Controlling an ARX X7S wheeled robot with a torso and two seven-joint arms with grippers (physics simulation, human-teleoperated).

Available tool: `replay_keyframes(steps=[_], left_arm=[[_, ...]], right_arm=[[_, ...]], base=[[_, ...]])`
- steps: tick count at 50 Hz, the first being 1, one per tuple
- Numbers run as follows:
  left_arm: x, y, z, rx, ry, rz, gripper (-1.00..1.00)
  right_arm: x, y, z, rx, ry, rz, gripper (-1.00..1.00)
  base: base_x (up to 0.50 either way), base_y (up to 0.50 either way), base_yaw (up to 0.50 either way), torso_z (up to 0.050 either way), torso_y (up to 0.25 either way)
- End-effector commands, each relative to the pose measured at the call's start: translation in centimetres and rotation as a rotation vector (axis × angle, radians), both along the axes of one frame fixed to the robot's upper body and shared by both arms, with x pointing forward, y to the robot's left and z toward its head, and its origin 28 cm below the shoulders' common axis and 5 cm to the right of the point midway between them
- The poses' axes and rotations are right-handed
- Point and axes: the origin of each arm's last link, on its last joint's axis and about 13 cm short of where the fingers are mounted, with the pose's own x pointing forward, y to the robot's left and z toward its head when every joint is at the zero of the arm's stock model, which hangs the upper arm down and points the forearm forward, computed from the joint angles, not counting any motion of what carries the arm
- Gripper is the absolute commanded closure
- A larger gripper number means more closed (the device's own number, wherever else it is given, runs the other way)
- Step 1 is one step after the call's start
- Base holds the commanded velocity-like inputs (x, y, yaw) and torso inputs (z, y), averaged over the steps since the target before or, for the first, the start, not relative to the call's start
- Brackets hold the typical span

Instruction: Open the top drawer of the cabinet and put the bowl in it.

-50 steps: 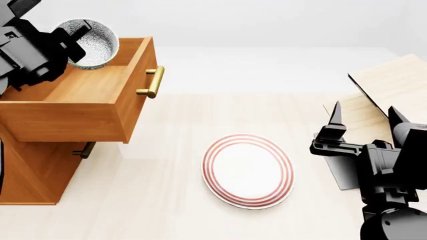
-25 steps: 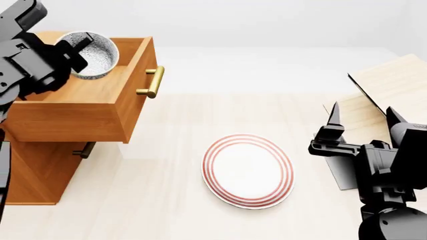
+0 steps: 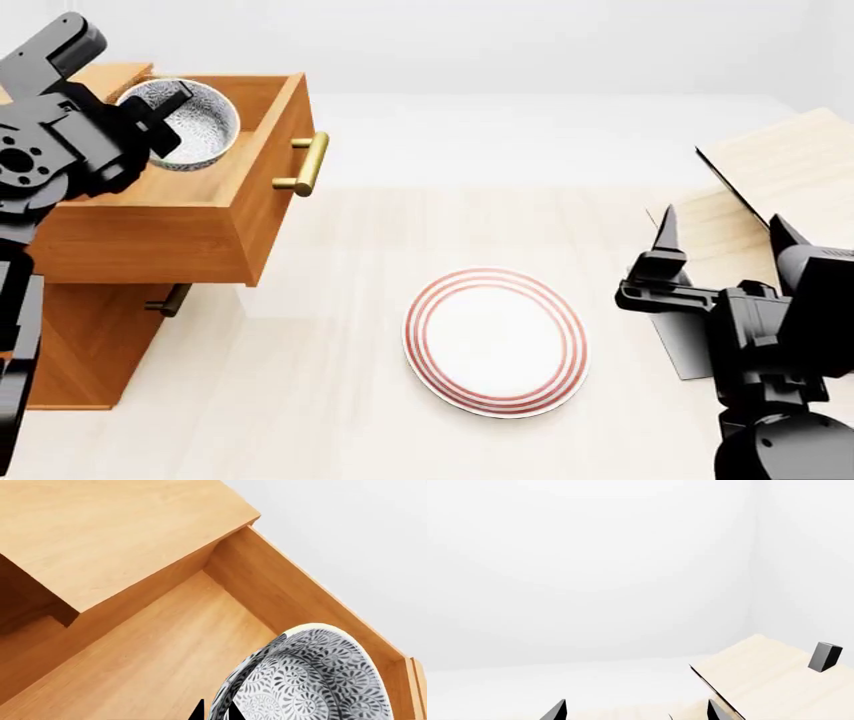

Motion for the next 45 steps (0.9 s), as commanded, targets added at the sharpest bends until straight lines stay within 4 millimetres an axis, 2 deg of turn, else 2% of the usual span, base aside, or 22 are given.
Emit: replay_keyframes(steps=[1,7,8,29,37,45], left_arm=[[0.2,0.1,0.0,-0.004,-0.01,0.011,1.0],[0.1,0.1,0.1,-0.007,-0.013,0.003,1.0],[0.1,0.2,0.1,-0.006,-0.013,0.002,-1.0],[-0.5,0.0,1.2,0.017,-0.057,-0.023,-1.0],[-1.9,-0.4,3.8,0.081,-0.147,-0.055,-1.0],[-5.0,-1.0,6.5,0.141,-0.261,-0.099,-1.0]], right_arm=[[0.1,0.1,0.0,-0.001,0.002,0.001,-1.0],[0.1,0.1,0.0,-0.003,0.003,0.003,-1.0],[0.2,0.1,0.0,-0.002,0.003,0.003,-1.0],[0.1,0.1,-0.1,-0.002,0.003,0.002,-1.0],[0.0,0.2,0.1,-0.006,-0.004,0.003,-1.0],[-0.3,0.2,0.7,-0.022,-0.024,-0.004,-1.0]], base=[[0.0,0.0,0.0,0.0,0.0],[0.0,0.0,0.0,0.0,0.0],[0.0,0.0,0.0,0.0,0.0],[0.0,0.0,0.0,0.0,0.0],[0.0,0.0,0.0,0.0,0.0],[0.0,0.0,0.0,0.0,0.0]])
